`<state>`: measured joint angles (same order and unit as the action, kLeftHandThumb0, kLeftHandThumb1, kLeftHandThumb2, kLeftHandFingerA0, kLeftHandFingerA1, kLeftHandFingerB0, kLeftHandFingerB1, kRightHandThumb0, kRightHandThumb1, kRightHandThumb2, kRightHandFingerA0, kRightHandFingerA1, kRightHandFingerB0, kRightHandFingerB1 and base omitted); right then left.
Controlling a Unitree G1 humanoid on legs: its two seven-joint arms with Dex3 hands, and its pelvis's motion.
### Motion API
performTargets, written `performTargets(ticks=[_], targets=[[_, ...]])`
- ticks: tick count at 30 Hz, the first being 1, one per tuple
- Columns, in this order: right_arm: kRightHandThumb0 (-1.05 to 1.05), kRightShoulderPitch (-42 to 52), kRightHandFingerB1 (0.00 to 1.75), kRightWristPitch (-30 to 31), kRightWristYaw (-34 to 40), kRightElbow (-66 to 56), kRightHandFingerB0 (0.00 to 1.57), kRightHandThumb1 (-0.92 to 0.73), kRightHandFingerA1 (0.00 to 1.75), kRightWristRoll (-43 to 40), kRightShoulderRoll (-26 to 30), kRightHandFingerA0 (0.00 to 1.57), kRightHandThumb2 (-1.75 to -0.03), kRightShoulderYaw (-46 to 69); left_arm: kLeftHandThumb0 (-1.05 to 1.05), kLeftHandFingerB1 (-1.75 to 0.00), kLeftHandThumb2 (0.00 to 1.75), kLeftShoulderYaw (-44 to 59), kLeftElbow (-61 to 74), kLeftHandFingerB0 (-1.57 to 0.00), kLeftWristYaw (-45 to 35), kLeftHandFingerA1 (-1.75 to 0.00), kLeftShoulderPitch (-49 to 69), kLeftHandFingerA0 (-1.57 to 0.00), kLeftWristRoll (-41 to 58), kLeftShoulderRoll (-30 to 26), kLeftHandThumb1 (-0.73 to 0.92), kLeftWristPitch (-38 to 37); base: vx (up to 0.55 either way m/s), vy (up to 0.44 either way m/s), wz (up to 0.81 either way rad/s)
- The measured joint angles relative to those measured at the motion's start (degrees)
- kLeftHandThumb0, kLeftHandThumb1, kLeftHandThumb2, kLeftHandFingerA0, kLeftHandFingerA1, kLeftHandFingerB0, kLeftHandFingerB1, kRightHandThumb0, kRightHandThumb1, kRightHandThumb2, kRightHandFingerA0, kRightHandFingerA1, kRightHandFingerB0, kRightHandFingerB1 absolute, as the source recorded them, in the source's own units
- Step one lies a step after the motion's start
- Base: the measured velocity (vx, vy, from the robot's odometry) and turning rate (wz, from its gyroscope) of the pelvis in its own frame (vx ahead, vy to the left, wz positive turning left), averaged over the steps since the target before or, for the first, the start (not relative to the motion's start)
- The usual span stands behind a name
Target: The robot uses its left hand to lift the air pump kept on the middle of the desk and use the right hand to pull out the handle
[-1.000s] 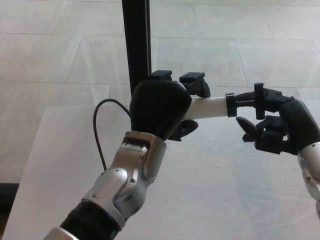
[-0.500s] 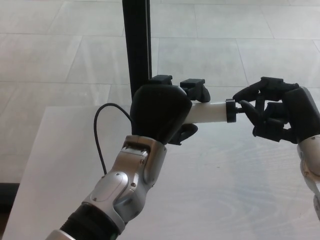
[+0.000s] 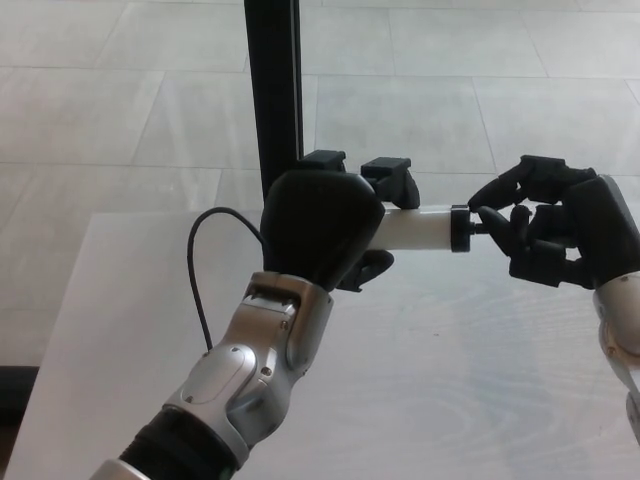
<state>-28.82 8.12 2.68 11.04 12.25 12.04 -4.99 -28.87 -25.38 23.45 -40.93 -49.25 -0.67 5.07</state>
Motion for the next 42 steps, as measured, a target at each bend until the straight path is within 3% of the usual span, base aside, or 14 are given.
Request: performTargets(ticks=[4, 6, 14, 18, 19, 20, 23, 24, 29, 30, 33, 38, 40, 42], targets=[[-0.25, 0.4, 1.39, -0.4, 0.0, 0.7, 0.84, -0.63, 1.61, 0.9, 0.3, 0.98, -0.74, -0.1, -0.12, -1.53, 0.88, 0.0, 0.0, -0.66, 0.0, -1.72, 0.0, -0.71, -0.1, -0.3, 0.61, -0.1, 0.00, 0.000, 0.00], [-0.24, 0.6, 1.45, -0.6, 0.0, 1.1, 0.87, -0.59, 1.61, 1.3, 0.6, 1.01, -0.80, -0.3, -0.06, -1.52, 0.83, 0.1, 0.0, -0.64, 0.0, -1.74, 0.0, -0.81, 0.0, -0.4, 0.62, -0.2, 0.00, 0.000, 0.00], [-0.20, 1.1, 1.63, -1.1, 0.7, 2.7, 0.81, -0.59, 1.75, 3.1, 1.7, 0.95, -0.85, -0.3, -0.14, -1.53, 0.84, 1.1, 0.7, -0.67, 0.0, -1.71, 0.0, -0.74, 0.4, -0.5, 0.65, -0.5, 0.00, 0.000, 0.00], [-0.19, 1.1, 1.58, -2.0, 1.4, 3.6, 0.84, -0.54, 1.71, 3.5, 1.8, 0.96, -0.87, 0.3, -0.13, -1.52, 0.83, 1.1, 0.8, -0.69, -0.1, -1.71, 0.0, -0.75, 0.3, -1.0, 0.63, -0.5, 0.00, 0.000, 0.00], [-0.16, 1.1, 1.56, -2.2, 1.7, 3.7, 0.82, -0.52, 1.71, 3.6, 1.8, 0.91, -0.93, 0.4, -0.08, -1.47, 0.81, 1.1, 0.9, -0.67, -0.1, -1.69, 0.0, -0.84, 0.3, -1.2, 0.62, -0.5, 0.00, 0.000, 0.00], [-0.15, 1.1, 1.46, -2.6, 2.1, 4.1, 0.79, -0.52, 1.69, 3.8, 1.8, 1.02, -0.93, 0.7, -0.09, -1.47, 0.82, 1.2, 1.0, -0.67, -0.1, -1.70, 0.1, -0.83, 0.3, -1.4, 0.63, -0.5, 0.00, 0.000, 0.00], [-0.16, 1.1, 1.53, -3.4, 2.8, 4.6, 0.82, -0.50, 1.69, 4.1, 1.8, 0.91, -1.00, 1.3, -0.13, -1.52, 0.86, 1.2, 1.0, -0.70, 0.0, -1.72, 0.6, -0.75, 0.3, -1.6, 0.62, -0.6, 0.00, 0.000, 0.00], [-0.17, 1.1, 1.54, -3.6, 2.9, 4.6, 0.83, -0.49, 1.69, 4.2, 1.8, 0.91, -1.01, 1.4, -0.09, -1.46, 0.82, 1.2, 1.0, -0.67, 0.0, -1.70, 0.7, -0.85, 0.4, -1.6, 0.63, -0.6, 0.00, 0.000, 0.00], [-0.17, 1.1, 1.43, -4.2, 3.4, 4.5, 0.80, -0.46, 1.64, 4.4, 1.8, 0.99, -1.08, 2.1, -0.13, -1.52, 0.89, 1.2, 0.8, -0.69, 1.0, -1.73, 1.1, -0.75, 0.4, -1.8, 0.63, -1.4, 0.00, 0.000, 0.00], [-0.16, 1.1, 1.53, -4.2, 3.5, 4.3, 0.81, -0.49, 1.67, 4.5, 1.8, 0.89, -1.02, 2.4, -0.13, -1.52, 0.87, 1.2, 0.8, -0.69, 1.1, -1.73, 1.1, -0.74, 0.5, -1.8, 0.63, -1.6, 0.00, 0.000, 0.00], [-0.16, 1.1, 1.44, -4.2, 3.5, 3.7, 0.84, -0.44, 1.65, 4.7, 1.8, 0.96, -1.18, 2.9, -0.15, -1.52, 0.84, 1.1, 0.6, -0.68, 1.6, -1.71, 1.2, -0.75, 0.5, -1.9, 0.63, -2.0, 0.00, 0.000, 0.00], [-0.14, 1.1, 1.45, -3.8, 3.1, 2.5, 0.88, -0.42, 1.63, 4.9, 2.0, 0.93, -1.14, 3.3, -0.14, -1.46, 0.94, 0.9, 0.7, -0.71, 2.8, -1.68, 2.0, -0.75, 0.5, -2.5, 0.59, -2.4, 0.00, 0.000, 0.00], [-0.12, 1.1, 1.46, -3.5, 2.7, 2.0, 0.85, -0.47, 1.64, 4.9, 2.2, 0.90, -1.01, 3.6, -0.10, -1.49, 0.97, 0.9, 0.8, -0.68, 3.1, -1.71, 2.5, -0.82, 0.6, -3.1, 0.57, -2.7, 0.00, 0.000, 0.00], [-0.12, 1.1, 1.34, -3.0, 2.3, 1.7, 0.82, -0.50, 1.60, 4.9, 2.7, 0.97, -1.03, 4.0, -0.12, -1.52, 0.99, 1.1, 0.8, -0.70, 3.4, -1.73, 3.0, -0.78, 0.8, -3.5, 0.56, -3.1, 0.00, 0.000, 0.00]])
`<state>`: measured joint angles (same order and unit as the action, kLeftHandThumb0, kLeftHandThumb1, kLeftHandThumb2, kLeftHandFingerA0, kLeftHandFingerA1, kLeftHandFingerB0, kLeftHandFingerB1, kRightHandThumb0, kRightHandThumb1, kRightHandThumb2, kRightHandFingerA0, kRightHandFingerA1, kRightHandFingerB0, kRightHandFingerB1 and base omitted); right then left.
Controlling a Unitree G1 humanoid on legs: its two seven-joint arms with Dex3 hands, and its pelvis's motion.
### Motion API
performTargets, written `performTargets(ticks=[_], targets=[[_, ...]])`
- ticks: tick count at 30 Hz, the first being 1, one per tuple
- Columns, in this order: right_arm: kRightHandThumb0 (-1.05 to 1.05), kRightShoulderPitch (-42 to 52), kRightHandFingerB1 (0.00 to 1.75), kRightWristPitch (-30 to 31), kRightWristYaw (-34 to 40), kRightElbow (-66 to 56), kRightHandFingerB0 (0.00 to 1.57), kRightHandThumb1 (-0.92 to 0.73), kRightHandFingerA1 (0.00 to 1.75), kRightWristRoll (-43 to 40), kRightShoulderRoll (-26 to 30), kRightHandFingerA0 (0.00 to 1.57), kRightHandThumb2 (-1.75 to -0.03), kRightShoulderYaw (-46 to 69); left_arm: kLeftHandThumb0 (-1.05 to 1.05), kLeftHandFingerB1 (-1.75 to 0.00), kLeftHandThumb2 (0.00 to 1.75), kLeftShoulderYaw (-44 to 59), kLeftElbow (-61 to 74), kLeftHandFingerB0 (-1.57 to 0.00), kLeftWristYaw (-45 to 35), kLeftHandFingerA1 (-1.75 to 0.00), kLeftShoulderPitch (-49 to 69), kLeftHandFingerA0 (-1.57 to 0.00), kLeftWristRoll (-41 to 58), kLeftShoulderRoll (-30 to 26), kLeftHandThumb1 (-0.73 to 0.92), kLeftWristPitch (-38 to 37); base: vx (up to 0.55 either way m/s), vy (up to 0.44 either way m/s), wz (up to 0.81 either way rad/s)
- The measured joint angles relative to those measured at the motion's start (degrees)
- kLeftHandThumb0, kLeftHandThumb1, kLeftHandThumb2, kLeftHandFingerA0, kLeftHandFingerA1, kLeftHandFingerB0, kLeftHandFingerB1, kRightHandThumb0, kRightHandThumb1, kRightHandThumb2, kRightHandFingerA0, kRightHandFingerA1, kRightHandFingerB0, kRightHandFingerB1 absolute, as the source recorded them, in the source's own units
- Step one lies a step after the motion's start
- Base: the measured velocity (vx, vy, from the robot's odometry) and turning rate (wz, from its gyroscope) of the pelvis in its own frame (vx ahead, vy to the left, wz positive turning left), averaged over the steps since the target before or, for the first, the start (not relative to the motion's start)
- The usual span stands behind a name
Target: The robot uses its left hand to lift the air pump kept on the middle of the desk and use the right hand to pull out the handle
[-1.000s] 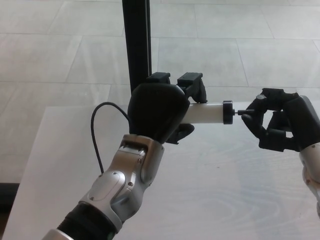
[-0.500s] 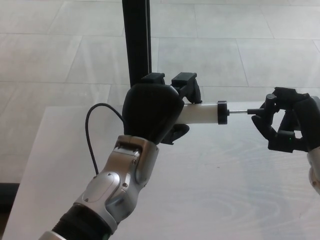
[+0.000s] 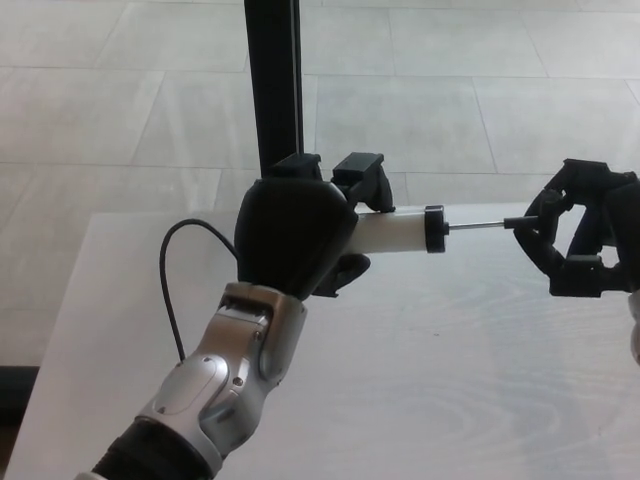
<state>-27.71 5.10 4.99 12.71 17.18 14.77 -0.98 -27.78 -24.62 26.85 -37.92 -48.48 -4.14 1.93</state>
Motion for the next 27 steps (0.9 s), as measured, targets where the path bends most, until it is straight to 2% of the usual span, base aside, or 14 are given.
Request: performTargets(ticks=[1, 5, 6, 7, 8, 12, 15, 19, 23, 24, 25, 26, 27], targets=[[-0.11, 0.0, 1.41, 0.2, -0.2, -0.2, 0.87, -0.48, 1.64, 0.0, 0.4, 0.93, -1.03, 0.3, -0.12, -1.54, 0.96, 0.1, 0.0, -0.70, 0.1, -1.75, 0.3, -0.78, 0.1, -0.2, 0.57, -0.2, 0.00, 0.000, 0.00], [-0.10, 0.1, 1.40, 0.5, -0.7, -0.3, 0.86, -0.50, 1.64, 0.1, 1.9, 0.90, -0.95, 1.4, -0.13, -1.56, 0.97, 0.6, -0.5, -0.70, 0.8, -1.75, 1.0, -0.79, 0.6, -0.8, 0.58, -1.4, 0.00, 0.000, 0.00], [-0.11, 0.1, 1.32, 0.6, -0.8, -0.3, 0.84, -0.51, 1.59, 0.1, 2.2, 1.02, -1.00, 1.7, -0.13, -1.57, 0.99, 0.8, -0.6, -0.70, 0.8, -1.75, 1.1, -0.78, 0.8, -0.8, 0.57, -1.6, 0.00, 0.000, 0.00], [-0.11, 0.1, 1.32, 0.6, -0.9, -0.3, 0.84, -0.51, 1.59, 0.0, 2.5, 1.02, -1.00, 2.0, -0.13, -1.57, 0.99, 0.9, -0.7, -0.70, 0.9, -1.75, 1.3, -0.78, 0.9, -1.0, 0.57, -1.9, 0.00, 0.000, 0.00], [-0.10, 0.2, 1.39, 0.6, -1.0, -0.3, 0.86, -0.48, 1.63, 0.0, 2.8, 0.90, -0.99, 2.2, -0.12, -1.57, 1.00, 1.0, -0.8, -0.72, 0.9, -1.75, 1.5, -0.81, 0.9, -1.2, 0.55, -2.1, 0.00, 0.000, 0.00], [-0.10, 0.2, 1.38, 0.6, -1.3, -0.1, 0.87, -0.49, 1.63, -0.1, 3.3, 0.93, -0.97, 3.1, -0.14, -1.58, 0.99, 1.2, -0.9, -0.68, 1.2, -1.75, 2.0, -0.79, 1.0, -2.3, 0.57, -2.6, 0.00, 0.000, 0.00], [-0.10, 0.3, 1.37, 0.3, -1.5, 0.2, 0.87, -0.45, 1.58, -0.2, 3.4, 0.92, -1.05, 3.2, -0.13, -1.56, 0.98, 1.2, -0.5, -0.67, 1.2, -1.75, 2.8, -0.80, 1.1, -2.9, 0.56, -2.8, 0.00, 0.000, 0.00], [-0.13, 0.5, 1.40, -0.1, -1.7, 0.4, 0.87, -0.49, 1.61, -0.4, 3.5, 0.94, -0.94, 3.4, -0.13, -1.57, 1.05, 1.2, -0.4, -0.69, 1.2, -1.75, 3.0, -0.80, 1.1, -2.9, 0.52, -3.0, 0.00, 0.000, 0.00], [-0.12, 0.6, 1.37, -0.4, -2.0, 0.4, 0.88, -0.49, 1.59, -0.5, 3.5, 0.94, -0.96, 3.6, -0.12, -1.58, 1.05, 1.2, -0.4, -0.69, 1.2, -1.75, 3.2, -0.82, 1.1, -3.0, 0.51, -3.2, 0.00, 0.000, 0.00], [-0.11, 0.7, 1.34, -0.5, -2.0, 0.4, 0.90, -0.50, 1.55, -0.6, 3.5, 0.97, -0.97, 3.6, -0.12, -1.58, 1.06, 1.2, -0.4, -0.69, 1.2, -1.75, 3.3, -0.81, 1.1, -3.0, 0.52, -3.2, 0.00, 0.000, 0.00], [-0.11, 0.7, 1.24, -0.6, -2.1, 0.5, 0.92, -0.49, 1.48, -0.6, 3.5, 0.97, -1.02, 3.6, -0.12, -1.58, 1.03, 1.2, -0.4, -0.68, 1.3, -1.75, 3.3, -0.82, 1.1, -3.0, 0.53, -3.2, 0.00, 0.000, 0.00], [-0.10, 0.7, 1.10, -0.8, -2.1, 0.6, 0.96, -0.49, 1.41, -0.8, 3.4, 0.99, -1.00, 3.7, -0.13, -1.59, 1.03, 1.2, -0.3, -0.67, 1.3, -1.75, 3.4, -0.82, 1.1, -3.0, 0.54, -3.3, 0.00, 0.000, 0.00], [-0.10, 0.7, 1.10, -1.0, -2.2, 0.7, 0.96, -0.49, 1.41, -1.0, 3.3, 0.99, -1.00, 3.8, -0.13, -1.59, 1.03, 1.3, -0.3, -0.67, 1.3, -1.75, 3.5, -0.82, 1.1, -3.0, 0.54, -3.3, 0.00, 0.000, 0.00]])
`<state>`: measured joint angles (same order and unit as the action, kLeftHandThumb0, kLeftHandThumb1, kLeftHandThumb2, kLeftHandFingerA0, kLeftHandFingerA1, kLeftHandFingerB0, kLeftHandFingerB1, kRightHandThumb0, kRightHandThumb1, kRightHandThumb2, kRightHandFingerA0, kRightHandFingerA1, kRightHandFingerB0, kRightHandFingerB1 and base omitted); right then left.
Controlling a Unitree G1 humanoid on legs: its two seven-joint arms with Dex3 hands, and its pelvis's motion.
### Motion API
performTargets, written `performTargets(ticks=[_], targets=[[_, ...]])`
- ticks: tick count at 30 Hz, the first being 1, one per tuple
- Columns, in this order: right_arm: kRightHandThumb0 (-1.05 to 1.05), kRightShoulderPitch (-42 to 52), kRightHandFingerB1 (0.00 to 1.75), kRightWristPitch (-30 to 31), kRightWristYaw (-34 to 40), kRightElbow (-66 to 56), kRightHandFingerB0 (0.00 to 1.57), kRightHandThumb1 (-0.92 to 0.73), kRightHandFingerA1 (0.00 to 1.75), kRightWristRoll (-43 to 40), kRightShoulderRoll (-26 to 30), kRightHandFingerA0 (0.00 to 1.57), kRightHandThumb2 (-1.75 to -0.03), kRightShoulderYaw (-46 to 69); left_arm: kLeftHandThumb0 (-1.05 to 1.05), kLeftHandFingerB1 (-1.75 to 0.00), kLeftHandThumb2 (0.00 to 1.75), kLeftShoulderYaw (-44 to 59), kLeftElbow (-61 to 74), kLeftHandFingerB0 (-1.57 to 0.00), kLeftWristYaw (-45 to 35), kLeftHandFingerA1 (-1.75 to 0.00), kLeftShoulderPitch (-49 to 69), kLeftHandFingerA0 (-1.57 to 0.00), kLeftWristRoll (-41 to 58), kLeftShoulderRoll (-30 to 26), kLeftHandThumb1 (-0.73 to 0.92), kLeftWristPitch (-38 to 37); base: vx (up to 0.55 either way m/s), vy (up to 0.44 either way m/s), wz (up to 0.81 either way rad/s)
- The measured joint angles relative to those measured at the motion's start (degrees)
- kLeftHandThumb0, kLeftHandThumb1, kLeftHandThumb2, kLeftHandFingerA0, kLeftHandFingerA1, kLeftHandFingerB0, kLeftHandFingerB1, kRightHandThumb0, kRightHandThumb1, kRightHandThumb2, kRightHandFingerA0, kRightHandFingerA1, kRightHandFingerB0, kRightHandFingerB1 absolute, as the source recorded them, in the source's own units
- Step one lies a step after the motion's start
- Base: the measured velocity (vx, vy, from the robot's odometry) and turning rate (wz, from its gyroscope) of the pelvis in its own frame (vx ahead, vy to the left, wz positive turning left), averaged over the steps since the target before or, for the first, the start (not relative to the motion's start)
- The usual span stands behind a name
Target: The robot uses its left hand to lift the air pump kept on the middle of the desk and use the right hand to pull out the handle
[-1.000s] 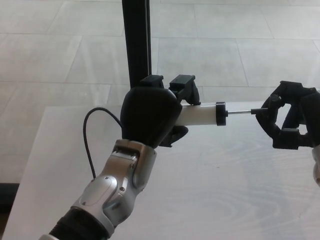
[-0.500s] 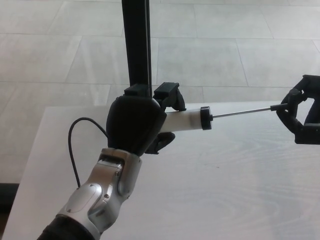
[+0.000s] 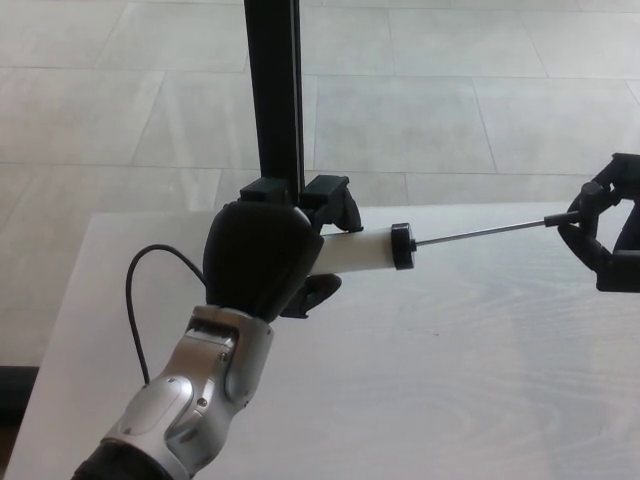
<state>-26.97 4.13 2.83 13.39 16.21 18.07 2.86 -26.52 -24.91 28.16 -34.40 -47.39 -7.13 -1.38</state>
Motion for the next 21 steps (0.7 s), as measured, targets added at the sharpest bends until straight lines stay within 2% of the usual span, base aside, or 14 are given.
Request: performTargets(ticks=[1, 2, 3, 4, 5, 6, 7, 9, 14, 17, 18, 19, 20, 21], targets=[[-0.10, 0.0, 0.65, -0.2, 0.0, 0.1, 0.80, -0.64, 1.29, -0.2, -0.1, 0.98, -0.75, 0.1, -0.13, -1.58, 1.02, 0.0, 0.0, -0.69, 0.0, -1.75, 0.1, -0.80, 0.0, 0.0, 0.54, -0.1, 0.00, 0.000, 0.00], [-0.10, 0.1, 0.65, -0.4, -0.1, 0.2, 0.80, -0.64, 1.29, -0.5, -0.3, 0.98, -0.75, 0.3, -0.13, -1.58, 1.02, 0.1, 0.0, -0.69, 0.1, -1.75, 0.2, -0.80, 0.1, 0.0, 0.54, -0.2, 0.00, 0.000, 0.00], [-0.54, 0.2, 0.45, -0.5, -0.4, 0.2, 0.21, -0.49, 0.86, -1.0, -0.5, 0.89, -0.82, 0.6, -0.12, -1.58, 1.05, 0.1, 0.0, -0.69, 0.2, -1.75, 0.4, -0.80, 0.1, 0.0, 0.53, -0.2, 0.00, 0.000, 0.00], [-0.68, 0.3, 0.21, -0.6, -0.8, 0.2, 0.04, -0.50, 0.67, -1.3, -0.4, 0.56, -0.86, 0.6, -0.12, -1.59, 1.05, 0.1, 0.0, -0.69, 0.2, -1.75, 0.5, -0.80, 0.1, 0.0, 0.52, -0.2, 0.00, 0.000, 0.00], [-0.82, 0.4, 0.01, -0.6, -1.6, 0.2, 0.00, -0.50, 0.52, -1.7, -0.1, 0.19, -0.81, 0.5, -0.13, -1.59, 1.02, 0.2, 0.0, -0.68, 0.2, -1.75, 0.6, -0.80, 0.1, -0.2, 0.54, -0.2, 0.00, 0.000, 0.00], [-0.82, 0.6, 0.01, -0.5, -2.4, 0.2, 0.00, -0.50, 0.52, -2.0, 0.3, 0.19, -0.81, 0.4, -0.13, -1.59, 1.02, 0.2, -0.1, -0.68, 0.2, -1.75, 0.7, -0.80, 0.1, -0.2, 0.54, -0.2, 0.00, 0.000, 0.00], [-1.04, 0.6, 0.01, -0.4, -3.5, 0.2, 0.00, -0.59, 0.03, -2.3, 0.7, 0.00, -0.98, 0.1, -0.12, -1.59, 1.02, 0.2, -0.1, -0.67, 0.2, -1.75, 0.7, -0.79, 0.1, -0.3, 0.55, -0.2, 0.00, 0.000, 0.00], [-0.96, 0.6, 0.00, -0.3, -5.0, 0.1, 0.00, -0.61, 0.00, -2.5, 1.6, 0.00, -0.62, -0.6, -0.13, -1.58, 1.01, 0.2, -0.2, -0.68, 0.1, -1.75, 0.8, -0.79, 0.0, -0.3, 0.56, -0.2, 0.00, 0.000, 0.00], [-1.04, 0.6, 0.00, 1.0, -8.9, 0.1, 0.00, -0.65, 0.00, -3.3, 3.7, 0.00, -0.61, -1.9, -0.11, -1.59, 1.09, 0.2, -0.2, -0.71, 0.1, -1.75, 0.8, -0.80, 0.0, 0.0, 0.50, -0.2, 0.00, 0.000, 0.00], [-1.05, 0.6, 0.00, 1.7, -11.4, 0.2, 0.00, -0.76, 0.00, -3.7, 5.2, 0.00, -0.63, -2.5, -0.14, -1.60, 1.10, 0.2, -0.2, -0.71, -0.1, -1.75, 0.8, -0.87, 0.0, 0.0, 0.51, -0.1, 0.00, 0.000, 0.00], [-1.04, 0.6, 0.00, 2.0, -12.5, 0.2, 0.00, -0.68, 0.22, -4.0, 5.8, 0.00, -1.08, -2.6, -0.14, -1.62, 1.15, 0.2, -0.2, -0.73, -0.3, -1.75, 1.0, -0.92, 0.0, 0.0, 0.50, -0.1, 0.00, 0.000, 0.00], [-1.04, 0.6, 0.00, 2.1, -13.0, 0.2, 0.00, -0.68, 0.22, -4.2, 6.1, 0.00, -1.08, -2.6, -0.14, -1.62, 1.15, 0.2, -0.2, -0.73, -0.4, -1.75, 1.0, -0.92, 0.0, 0.0, 0.50, -0.1, 0.00, 0.000, 0.00], [-1.05, 0.6, 0.00, 2.3, -13.9, 0.2, 0.00, -0.88, 0.00, -4.6, 6.6, 0.00, -0.66, -2.5, -0.24, -1.28, 1.16, 0.2, -0.2, -0.96, -0.9, -1.43, 1.1, -1.20, 0.0, 0.0, 0.52, 0.1, 0.00, 0.000, 0.00], [-1.05, 0.5, 0.00, 2.6, -15.0, 0.3, 0.00, -0.88, 0.00, -5.2, 7.1, 0.00, -0.66, -2.3, -0.24, -1.28, 1.16, 0.2, 0.0, -0.96, -1.7, -1.43, 1.3, -1.20, 0.0, 0.0, 0.52, 0.6, 0.00, 0.000, 0.00]])
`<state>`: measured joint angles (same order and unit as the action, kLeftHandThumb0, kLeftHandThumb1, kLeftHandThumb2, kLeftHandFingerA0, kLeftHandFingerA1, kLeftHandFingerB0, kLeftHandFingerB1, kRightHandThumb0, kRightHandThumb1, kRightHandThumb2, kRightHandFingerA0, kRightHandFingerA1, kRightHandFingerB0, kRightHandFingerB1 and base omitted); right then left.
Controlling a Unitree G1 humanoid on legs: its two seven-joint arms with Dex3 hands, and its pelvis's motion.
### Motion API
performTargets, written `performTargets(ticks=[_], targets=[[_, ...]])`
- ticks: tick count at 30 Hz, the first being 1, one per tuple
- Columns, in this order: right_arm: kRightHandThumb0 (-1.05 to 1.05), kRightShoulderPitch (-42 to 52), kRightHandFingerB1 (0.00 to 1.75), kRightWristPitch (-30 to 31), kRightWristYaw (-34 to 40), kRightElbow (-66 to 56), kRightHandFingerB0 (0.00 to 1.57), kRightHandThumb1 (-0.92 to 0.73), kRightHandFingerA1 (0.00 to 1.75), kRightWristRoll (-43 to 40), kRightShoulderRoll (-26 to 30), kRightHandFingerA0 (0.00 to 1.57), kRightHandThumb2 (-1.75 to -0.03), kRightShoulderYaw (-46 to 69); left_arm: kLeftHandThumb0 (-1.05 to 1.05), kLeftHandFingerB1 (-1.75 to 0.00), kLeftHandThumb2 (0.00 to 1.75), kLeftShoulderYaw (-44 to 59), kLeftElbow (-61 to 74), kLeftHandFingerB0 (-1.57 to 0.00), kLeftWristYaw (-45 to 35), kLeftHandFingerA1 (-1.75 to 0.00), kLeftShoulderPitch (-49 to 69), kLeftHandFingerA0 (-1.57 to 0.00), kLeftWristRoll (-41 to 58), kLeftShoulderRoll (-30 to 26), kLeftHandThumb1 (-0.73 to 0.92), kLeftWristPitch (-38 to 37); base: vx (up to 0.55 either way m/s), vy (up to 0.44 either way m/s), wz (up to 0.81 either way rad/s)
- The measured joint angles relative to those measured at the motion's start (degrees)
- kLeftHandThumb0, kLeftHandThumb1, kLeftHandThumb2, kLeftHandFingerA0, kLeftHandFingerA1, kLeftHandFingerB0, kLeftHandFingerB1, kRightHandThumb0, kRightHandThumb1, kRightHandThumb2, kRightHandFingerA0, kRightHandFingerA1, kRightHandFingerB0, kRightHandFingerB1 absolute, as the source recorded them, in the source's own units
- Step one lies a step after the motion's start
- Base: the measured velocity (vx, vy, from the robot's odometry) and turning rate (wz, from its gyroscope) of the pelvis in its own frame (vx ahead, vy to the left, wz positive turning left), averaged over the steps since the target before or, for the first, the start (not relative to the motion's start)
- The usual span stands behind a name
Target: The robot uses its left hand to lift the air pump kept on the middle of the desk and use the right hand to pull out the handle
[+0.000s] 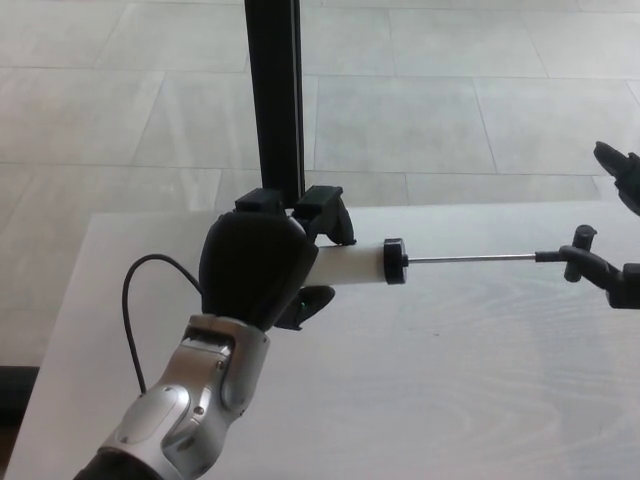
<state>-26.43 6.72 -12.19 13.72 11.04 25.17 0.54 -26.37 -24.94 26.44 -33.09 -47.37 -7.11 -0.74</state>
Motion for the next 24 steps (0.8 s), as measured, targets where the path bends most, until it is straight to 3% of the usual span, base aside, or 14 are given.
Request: performTargets(ticks=[2, 3, 4, 5, 6, 10, 11, 12, 13, 15, 17, 20, 21, 24], targets=[[-1.05, -0.1, 0.00, 0.4, -0.9, 0.2, 0.00, -0.90, 0.00, -0.5, 0.1, 0.00, -0.67, 0.4, -0.25, -1.25, 1.14, -0.1, 0.2, -0.93, -1.6, -1.41, 0.2, -1.18, 0.0, 0.0, 0.54, 0.8, 0.00, 0.000, 0.00], [-1.05, -0.1, 0.00, 0.5, -1.2, 0.3, 0.00, -0.92, 0.00, -0.7, 0.1, 0.00, -0.68, 0.5, -0.22, -1.49, 0.99, -0.2, 0.3, -0.70, -2.4, -1.75, 0.2, -0.81, 0.0, 0.1, 0.65, 1.2, 0.00, 0.000, 0.00], [-1.05, -0.1, 0.00, 0.6, -1.4, 0.3, 0.00, -0.92, 0.00, -0.9, 0.1, 0.00, -0.68, 0.6, -0.22, -1.49, 0.99, -0.3, 0.4, -0.70, -3.3, -1.75, 0.2, -0.81, 0.0, 0.1, 0.65, 1.5, 0.00, 0.000, 0.00], [-1.05, -0.1, 0.00, 0.6, -1.6, 0.3, 0.00, -0.92, 0.00, -1.0, 0.1, 0.00, -0.68, 0.6, -0.20, -1.26, 0.87, -0.4, 0.5, -0.73, -3.9, -1.71, 0.2, -0.76, 0.0, 0.1, 0.68, 1.8, 0.00, 0.000, 0.00], [-1.04, -0.1, 0.00, 0.6, -1.7, 0.4, 0.00, -0.92, 0.00, -1.1, 0.1, 0.00, -0.69, 0.7, -0.29, -0.88, 0.78, -0.6, 0.6, -0.71, -4.8, -1.54, 0.2, -0.74, 0.0, 0.1, 0.78, 2.1, 0.00, 0.000, 0.00], [-1.04, -0.3, 0.00, 0.6, -2.0, 0.4, 0.00, -0.92, 0.00, -1.6, 0.0, 0.00, -0.70, 1.0, -0.21, -0.68, 0.74, -1.9, 0.9, -0.80, -8.0, -1.42, 0.2, -0.75, -0.1, 0.2, 0.63, 3.6, 0.00, 0.000, 0.00], [-1.03, -0.3, 0.00, 0.6, -2.0, 0.4, 0.00, -0.92, 0.00, -1.7, 0.0, 0.00, -0.70, 1.1, -0.30, -0.64, 0.70, -2.2, 0.9, -0.52, -8.7, -1.00, 0.2, -0.53, -0.1, 0.2, 0.75, 3.9, 0.00, 0.000, 0.00], [-1.00, -0.3, 0.00, 0.6, -2.1, 0.4, 0.00, -0.92, 0.00, -1.8, 0.0, 0.00, -0.69, 1.2, -0.50, -0.59, 0.85, -2.6, 0.9, -0.19, -9.7, -0.99, 0.2, -0.61, -0.2, 0.3, 0.53, 4.4, 0.00, 0.000, 0.00], [-0.99, -0.3, 0.00, 0.6, -2.1, 0.4, 0.00, -0.92, 0.00, -1.9, 0.0, 0.00, -0.71, 1.3, -0.57, -0.46, 0.81, -2.8, 0.9, -0.04, -10.3, -0.74, 0.2, -0.31, -0.3, 0.3, 0.46, 4.7, 0.00, 0.000, 0.00], [-0.95, -0.4, 0.00, 0.6, -2.1, 0.4, 0.00, -0.92, 0.00, -2.1, 0.0, 0.00, -0.68, 1.5, -0.57, -0.18, 0.60, -3.5, 0.9, 0.00, -11.6, -0.49, 0.2, 0.00, -0.5, 0.4, 0.55, 5.3, 0.00, 0.000, 0.00], [-0.94, -0.5, 0.00, 0.6, -2.2, 0.4, 0.00, -0.92, 0.00, -2.4, 0.0, 0.00, -0.68, 1.7, -0.70, -0.11, 0.80, -4.4, 0.9, 0.00, -13.5, -0.37, 0.2, 0.00, -0.8, 0.6, 0.40, 6.3, 0.00, 0.000, 0.00], [-0.91, -0.7, 0.00, 0.6, -2.2, 0.4, 0.00, -0.92, 0.00, -2.6, -0.1, 0.00, -0.67, 2.1, -0.83, -0.02, 0.84, -5.4, 0.9, 0.00, -16.2, -0.25, 0.2, 0.00, -1.0, 0.7, 0.47, 7.6, 0.00, 0.000, 0.00], [-1.05, -0.7, 0.00, 0.6, -2.2, 0.4, 0.00, -0.81, 0.24, -2.6, -0.1, 0.00, -1.14, 2.2, -0.87, 0.00, 0.85, -5.8, 0.9, 0.00, -17.0, -0.21, 0.2, 0.00, -1.0, 0.7, 0.49, 8.0, 0.00, 0.000, 0.00], [-1.05, -0.8, 0.00, 0.6, -2.2, 0.4, 0.00, -0.80, 0.24, -2.7, -0.1, 0.00, -1.14, 2.3, -0.87, 0.00, 0.85, -6.7, 0.9, 0.00, -19.6, -0.17, 0.2, 0.00, -1.1, 0.7, 0.50, 9.1, 0.00, 0.000, 0.00]])
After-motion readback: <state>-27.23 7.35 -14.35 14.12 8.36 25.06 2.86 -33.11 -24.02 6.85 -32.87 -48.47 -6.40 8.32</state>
